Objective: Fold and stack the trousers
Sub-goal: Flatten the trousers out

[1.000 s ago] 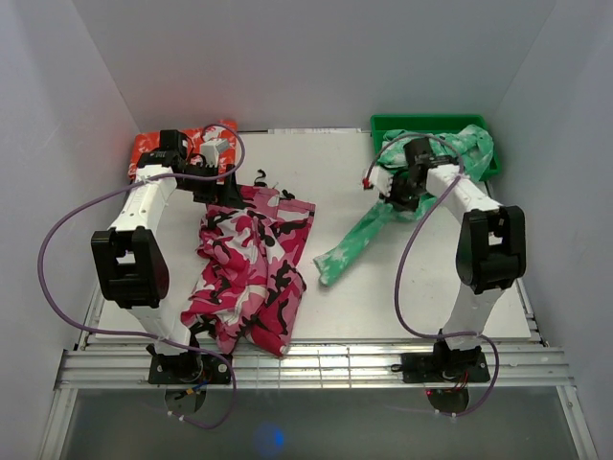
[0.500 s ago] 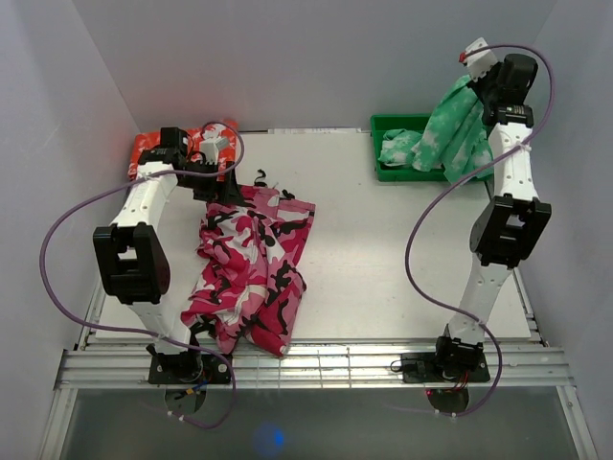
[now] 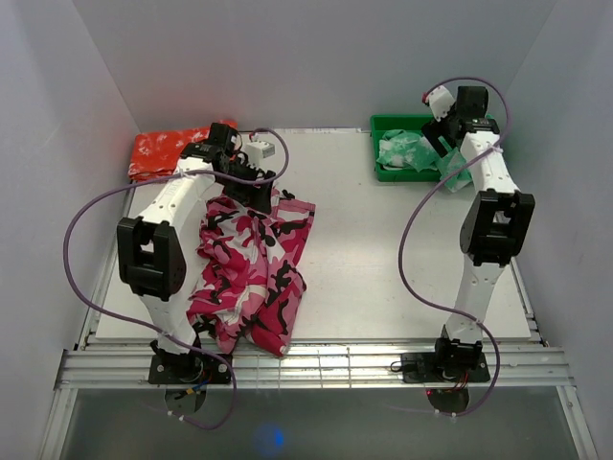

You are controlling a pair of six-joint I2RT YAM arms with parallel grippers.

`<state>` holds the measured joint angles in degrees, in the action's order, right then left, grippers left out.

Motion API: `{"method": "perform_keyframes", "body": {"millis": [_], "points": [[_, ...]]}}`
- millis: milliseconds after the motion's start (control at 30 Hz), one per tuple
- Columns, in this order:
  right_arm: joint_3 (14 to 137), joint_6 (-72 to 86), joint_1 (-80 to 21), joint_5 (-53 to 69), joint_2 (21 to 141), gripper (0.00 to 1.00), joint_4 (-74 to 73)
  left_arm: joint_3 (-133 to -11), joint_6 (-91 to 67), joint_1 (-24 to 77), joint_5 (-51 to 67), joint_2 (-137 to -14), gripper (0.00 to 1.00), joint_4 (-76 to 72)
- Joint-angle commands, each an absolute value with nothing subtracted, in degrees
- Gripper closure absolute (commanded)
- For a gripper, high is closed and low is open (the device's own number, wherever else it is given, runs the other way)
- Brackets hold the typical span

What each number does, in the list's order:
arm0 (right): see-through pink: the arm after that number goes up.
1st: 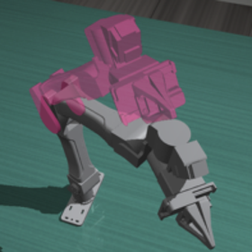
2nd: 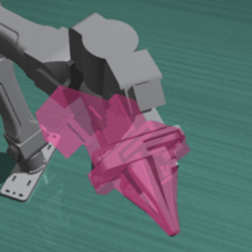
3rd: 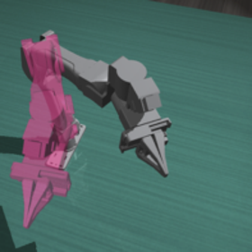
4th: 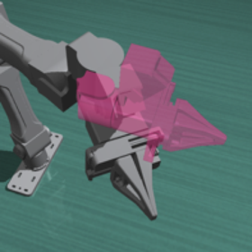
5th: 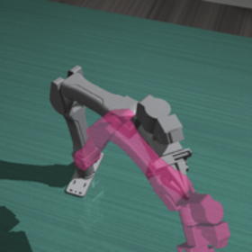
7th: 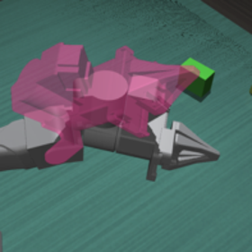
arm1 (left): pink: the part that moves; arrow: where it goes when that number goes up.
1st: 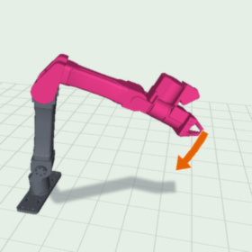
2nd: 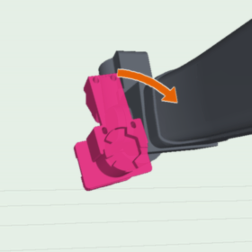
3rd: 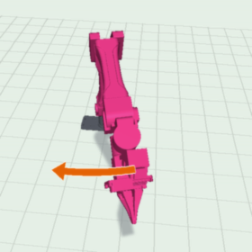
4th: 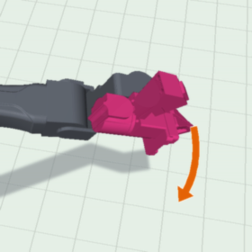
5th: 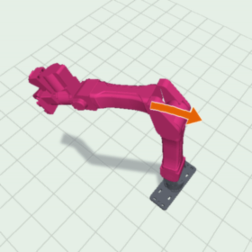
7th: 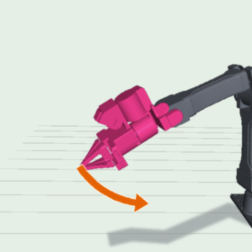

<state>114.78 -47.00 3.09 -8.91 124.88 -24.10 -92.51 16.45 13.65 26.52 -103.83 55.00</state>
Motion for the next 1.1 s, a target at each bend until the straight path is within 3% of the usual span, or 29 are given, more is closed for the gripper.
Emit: {"method": "perform_keyframes", "body": {"millis": [0, 167, 333, 600, 800, 900, 1067], "points": [[120.5, -36.1, 2.5, 6.4, 112.9, 0.01, -37.1, -99.8, 17.5, 12.5, 22.1, -108.7, 0.02, 52.6], [111.0, -28.0, -3.6, 27.1, 106.9, 0.0, -43.1, -117.0, 20.8, 13.1, 24.1, -120.8, 0.02, 64.6], [110.6, -22.9, -13.5, 32.9, 113.1, 0.05, -41.1, -103.6, 12.0, 6.7, 31.7, -108.6, 0.02, 52.2], [129.3, -1.9, -23.6, 36.8, 134.5, 0.07, -30.3, -94.1, 7.7, -3.0, 30.9, -96.4, 0.02, 53.6], [124.9, 14.2, -27.7, 35.8, 140.7, 0.07, -11.9, -86.9, 9.3, -4.8, 26.5, -89.5, 0.02, 55.2], [127.3, 16.3, -29.5, 32.9, 144.6, 0.07, -11.8, -85.3, 9.4, -5.1, 25.6, -86.9, 0.02, 55.9], [125.9, 19.1, -32.5, 29.0, 147.8, 0.18, -14.3, -84.8, 10.5, -5.6, 23.5, -85.9, 0.02, 56.8]]}}
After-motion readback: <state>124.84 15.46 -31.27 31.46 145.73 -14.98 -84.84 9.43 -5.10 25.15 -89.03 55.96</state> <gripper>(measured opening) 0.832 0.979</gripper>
